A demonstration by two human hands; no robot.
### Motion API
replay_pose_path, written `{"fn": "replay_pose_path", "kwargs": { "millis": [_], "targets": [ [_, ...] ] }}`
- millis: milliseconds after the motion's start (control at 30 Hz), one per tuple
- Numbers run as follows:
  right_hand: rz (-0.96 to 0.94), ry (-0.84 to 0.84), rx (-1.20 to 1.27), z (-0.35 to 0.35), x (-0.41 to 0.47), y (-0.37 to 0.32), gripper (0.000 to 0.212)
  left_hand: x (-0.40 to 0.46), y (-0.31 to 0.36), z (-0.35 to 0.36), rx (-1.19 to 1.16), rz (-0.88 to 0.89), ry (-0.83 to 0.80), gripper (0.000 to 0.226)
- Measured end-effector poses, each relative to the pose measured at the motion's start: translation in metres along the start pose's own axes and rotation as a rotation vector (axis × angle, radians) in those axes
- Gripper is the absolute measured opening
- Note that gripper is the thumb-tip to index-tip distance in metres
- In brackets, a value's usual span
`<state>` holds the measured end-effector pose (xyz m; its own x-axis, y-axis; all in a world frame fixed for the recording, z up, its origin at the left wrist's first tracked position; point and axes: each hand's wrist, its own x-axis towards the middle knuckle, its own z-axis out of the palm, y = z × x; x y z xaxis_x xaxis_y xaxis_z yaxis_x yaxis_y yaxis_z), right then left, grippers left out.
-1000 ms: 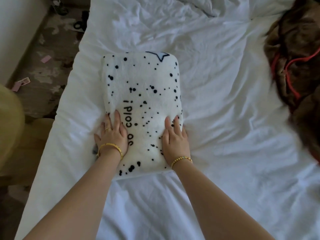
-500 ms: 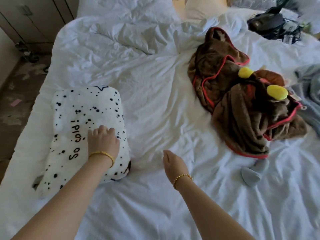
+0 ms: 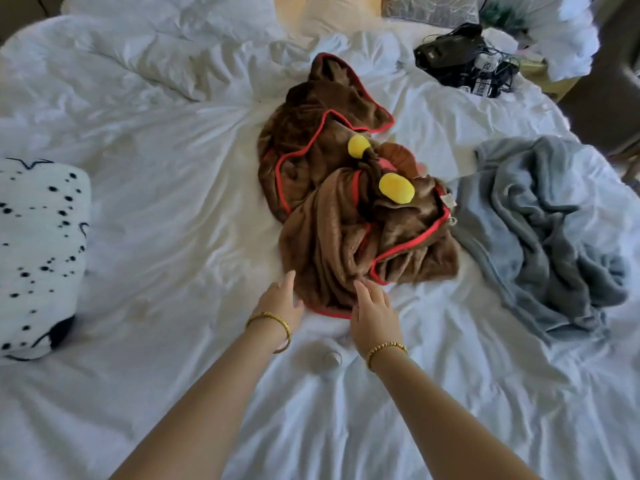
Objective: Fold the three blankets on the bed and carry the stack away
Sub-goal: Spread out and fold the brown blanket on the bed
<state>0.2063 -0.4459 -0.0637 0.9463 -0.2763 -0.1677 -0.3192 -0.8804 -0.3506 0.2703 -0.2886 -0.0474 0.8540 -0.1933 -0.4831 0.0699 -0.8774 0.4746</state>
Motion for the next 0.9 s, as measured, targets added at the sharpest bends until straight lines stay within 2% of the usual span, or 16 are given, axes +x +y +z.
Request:
{"fn": "replay_pose_path", "kwargs": {
  "millis": [100, 200, 267, 333, 400, 467, 567, 667, 767, 900],
  "targets": [
    [-0.077, -0.293, -0.045, -0.003, 0.009, 0.037, 0.058, 0.013, 0.033, 0.025, -0.361, -0.144, -0.058, 0.057],
    [-0.162, -0.654, -0.161, 0.001, 0.015, 0.054, 0.054, 0.028, 0.048, 0.042, -0.568, -0.228, -0.088, 0.045],
    [-0.204, -0.720, -0.183, 0.005, 0.014, 0.059, 0.052, 0.034, 0.049, 0.048, -0.675, -0.307, 0.011, 0.038],
    [-0.237, -0.703, -0.177, 0.008, 0.011, 0.061, 0.052, 0.035, 0.049, 0.052, -0.894, -0.373, 0.174, 0.020],
    [-0.222, -0.673, -0.151, 0.008, 0.011, 0.061, 0.051, 0.030, 0.054, 0.054, -1.106, -0.396, 0.256, 0.005],
    [-0.181, -0.648, -0.108, 0.006, 0.011, 0.060, 0.049, 0.024, 0.062, 0.058, -1.192, -0.373, 0.243, 0.017],
    [-0.141, -0.595, -0.032, 0.005, 0.003, 0.057, 0.050, 0.010, 0.066, 0.062, -0.972, -0.405, 0.193, 0.031],
    [-0.209, -0.552, -0.140, 0.014, -0.018, 0.059, 0.058, -0.005, 0.049, 0.068, -0.775, -0.472, 0.105, 0.037],
    [-0.271, -0.452, -0.281, 0.023, -0.032, 0.060, 0.073, -0.011, 0.027, 0.057, -0.724, -0.447, 0.166, 0.042],
    [-0.294, -0.364, -0.346, 0.029, -0.032, 0.058, 0.072, -0.007, 0.009, 0.031, -0.666, -0.397, 0.277, 0.046]
  ]
}}
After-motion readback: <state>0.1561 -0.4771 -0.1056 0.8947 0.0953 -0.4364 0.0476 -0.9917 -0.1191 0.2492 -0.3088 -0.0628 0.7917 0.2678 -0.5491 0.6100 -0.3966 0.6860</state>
